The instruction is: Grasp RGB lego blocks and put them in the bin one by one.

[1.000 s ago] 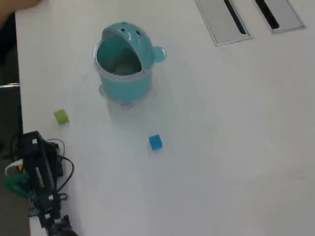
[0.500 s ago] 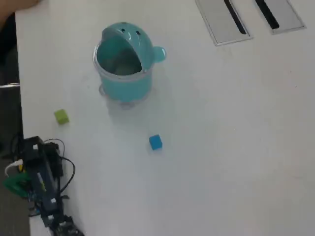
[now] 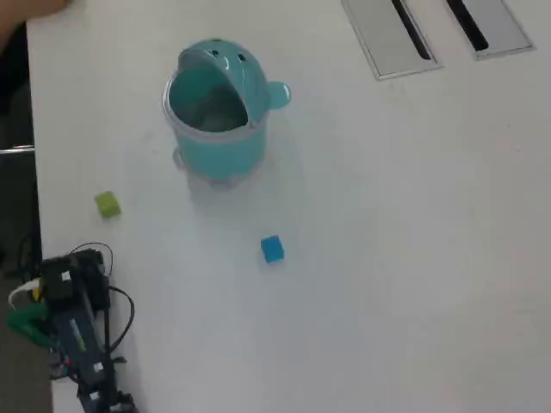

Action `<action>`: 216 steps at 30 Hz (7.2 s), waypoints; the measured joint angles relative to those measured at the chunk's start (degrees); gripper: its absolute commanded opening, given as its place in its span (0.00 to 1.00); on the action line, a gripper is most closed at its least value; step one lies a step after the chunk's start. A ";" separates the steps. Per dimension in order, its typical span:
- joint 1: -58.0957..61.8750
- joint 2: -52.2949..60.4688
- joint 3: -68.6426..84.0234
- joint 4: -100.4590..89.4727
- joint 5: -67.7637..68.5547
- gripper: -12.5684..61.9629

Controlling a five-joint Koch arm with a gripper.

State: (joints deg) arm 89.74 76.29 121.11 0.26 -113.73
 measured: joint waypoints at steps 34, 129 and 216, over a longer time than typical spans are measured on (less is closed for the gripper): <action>-16.61 29.62 16.44 0.79 13.89 0.35; -132.63 29.79 -27.60 5.89 19.86 0.64; -164.27 28.48 11.34 36.30 7.73 0.60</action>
State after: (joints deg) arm -74.53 104.77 132.45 36.56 -106.00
